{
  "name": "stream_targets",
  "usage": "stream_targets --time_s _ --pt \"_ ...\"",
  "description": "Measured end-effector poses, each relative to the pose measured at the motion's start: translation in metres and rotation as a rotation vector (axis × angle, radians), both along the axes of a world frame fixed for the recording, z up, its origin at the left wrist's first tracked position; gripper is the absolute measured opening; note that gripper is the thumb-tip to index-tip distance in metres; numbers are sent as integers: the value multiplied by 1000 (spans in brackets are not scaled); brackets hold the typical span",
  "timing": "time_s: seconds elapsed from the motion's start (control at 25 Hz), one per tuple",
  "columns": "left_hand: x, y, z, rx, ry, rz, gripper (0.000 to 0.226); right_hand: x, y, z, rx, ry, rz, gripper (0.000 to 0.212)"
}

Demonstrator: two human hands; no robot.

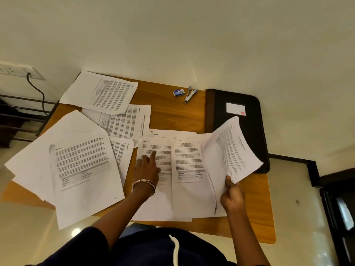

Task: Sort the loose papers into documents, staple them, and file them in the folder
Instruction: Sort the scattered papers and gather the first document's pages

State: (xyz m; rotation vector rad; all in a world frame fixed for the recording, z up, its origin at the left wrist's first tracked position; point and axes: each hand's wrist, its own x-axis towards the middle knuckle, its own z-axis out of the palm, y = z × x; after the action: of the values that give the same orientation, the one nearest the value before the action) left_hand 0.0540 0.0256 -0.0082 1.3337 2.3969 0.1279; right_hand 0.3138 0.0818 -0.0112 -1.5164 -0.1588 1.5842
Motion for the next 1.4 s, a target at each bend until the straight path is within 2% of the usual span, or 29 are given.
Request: stream_targets --time_s 0.08,0.16,0.28,0.4,0.44,0.52,0.6,0.68,0.8,0.92,1.04,1.24,1.4 --pt "-14 -3 2 8 44 245 71 -2 -1 -2 11 13 57 44" --pt "-22 -9 -1 -76 -44 388 80 -5 -2 0 24 58 65 53" --pt "-23 -12 -11 -117 -159 379 74 -11 -4 0 34 116 6 49" --pt "-21 -11 -11 -32 -233 412 56 -15 0 0 74 229 -23 88" --pt "-19 -12 -9 8 -216 412 48 -16 2 2 96 240 -9 89" --pt "-21 -13 -4 113 -189 427 28 -20 5 4 111 230 18 59" --pt "-28 -10 7 232 -296 503 19 -24 8 1 122 228 35 40" --pt "-39 -4 17 363 -413 576 21 -28 9 3 98 249 37 39" --pt "-60 5 33 525 -483 667 24 -33 6 2 59 227 22 42" --pt "-73 14 56 720 -716 930 22 -32 5 0 44 222 8 41" --pt "-77 18 77 868 -838 1102 19 -37 6 1 52 201 33 44" --pt "-88 13 63 879 -924 1286 22 -42 6 -2 35 175 22 35" --pt "-86 10 57 833 -905 1267 38 -41 0 -4 37 195 24 37"
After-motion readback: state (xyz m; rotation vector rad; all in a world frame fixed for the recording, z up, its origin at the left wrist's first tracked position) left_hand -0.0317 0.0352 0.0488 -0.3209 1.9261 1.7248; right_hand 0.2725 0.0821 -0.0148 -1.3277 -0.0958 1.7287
